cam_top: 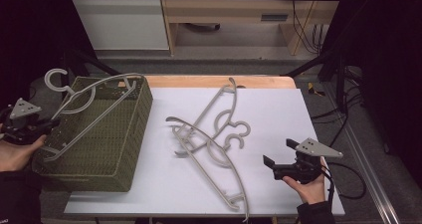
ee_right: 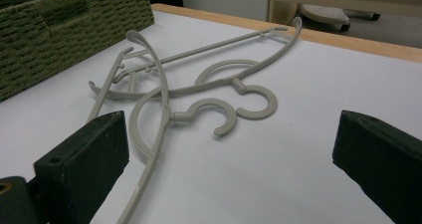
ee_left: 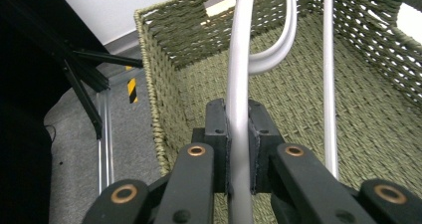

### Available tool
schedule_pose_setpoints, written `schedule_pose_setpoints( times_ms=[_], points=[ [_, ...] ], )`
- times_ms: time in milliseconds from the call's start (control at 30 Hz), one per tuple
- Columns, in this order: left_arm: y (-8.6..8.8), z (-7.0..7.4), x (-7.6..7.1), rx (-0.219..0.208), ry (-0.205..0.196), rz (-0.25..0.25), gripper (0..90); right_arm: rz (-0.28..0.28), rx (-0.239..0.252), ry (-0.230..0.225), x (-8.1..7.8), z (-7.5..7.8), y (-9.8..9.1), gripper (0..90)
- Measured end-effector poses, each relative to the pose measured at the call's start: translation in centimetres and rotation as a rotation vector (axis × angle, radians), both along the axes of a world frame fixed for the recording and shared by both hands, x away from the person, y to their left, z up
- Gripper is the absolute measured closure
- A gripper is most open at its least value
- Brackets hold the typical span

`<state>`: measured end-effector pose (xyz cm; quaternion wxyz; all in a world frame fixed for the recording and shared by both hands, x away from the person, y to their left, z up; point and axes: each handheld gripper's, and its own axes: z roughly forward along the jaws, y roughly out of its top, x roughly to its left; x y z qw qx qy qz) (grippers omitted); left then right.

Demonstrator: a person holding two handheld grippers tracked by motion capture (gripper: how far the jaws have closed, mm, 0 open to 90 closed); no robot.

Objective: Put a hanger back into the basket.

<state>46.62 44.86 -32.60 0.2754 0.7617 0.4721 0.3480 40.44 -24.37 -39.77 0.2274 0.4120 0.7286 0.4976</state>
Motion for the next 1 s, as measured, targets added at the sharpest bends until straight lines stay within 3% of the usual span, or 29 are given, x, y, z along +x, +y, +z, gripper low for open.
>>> schedule_pose_setpoints(
  times_ms=[133,300,433,800,1000],
  points=[
    [-0.1,-0.3,0.2,0.031,0.021,0.004,82.4,0.004,-0.005,0.002,0.0,0.0,0.0,1.6],
    [0.2,-1.1,0.4,0.024,0.042,0.023,82.4,0.005,-0.004,0.003,0.0,0.0,0.0,1.6],
    [0.1,-2.1,0.7,0.068,0.087,0.038,82.4,0.001,-0.007,0.004,0.0,-0.1,0.1,1.6],
    [-1.1,-4.5,2.0,0.075,0.194,0.035,82.0,0.007,-0.008,0.005,0.0,-0.1,0.2,1.6],
    [-1.1,-5.3,2.5,0.052,0.258,0.057,81.3,0.005,-0.011,0.007,0.0,-0.1,0.2,1.6]
  ],
)
